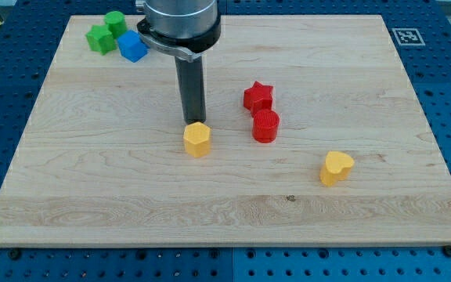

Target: Slide the red circle towards the yellow heart

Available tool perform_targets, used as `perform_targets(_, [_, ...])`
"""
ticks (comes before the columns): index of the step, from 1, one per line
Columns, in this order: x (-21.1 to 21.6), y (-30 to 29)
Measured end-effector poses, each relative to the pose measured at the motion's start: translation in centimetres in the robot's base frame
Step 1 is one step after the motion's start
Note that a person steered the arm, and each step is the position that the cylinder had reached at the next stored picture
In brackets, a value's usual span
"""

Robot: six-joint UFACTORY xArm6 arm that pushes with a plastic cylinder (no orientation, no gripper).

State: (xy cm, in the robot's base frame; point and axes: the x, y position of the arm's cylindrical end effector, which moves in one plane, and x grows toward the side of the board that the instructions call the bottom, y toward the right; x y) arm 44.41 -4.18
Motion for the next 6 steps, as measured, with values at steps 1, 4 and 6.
perform_targets(1, [0.1,4.6])
perform_targets(4, [1.4,8.7])
perform_targets(6, [5.9,12.5])
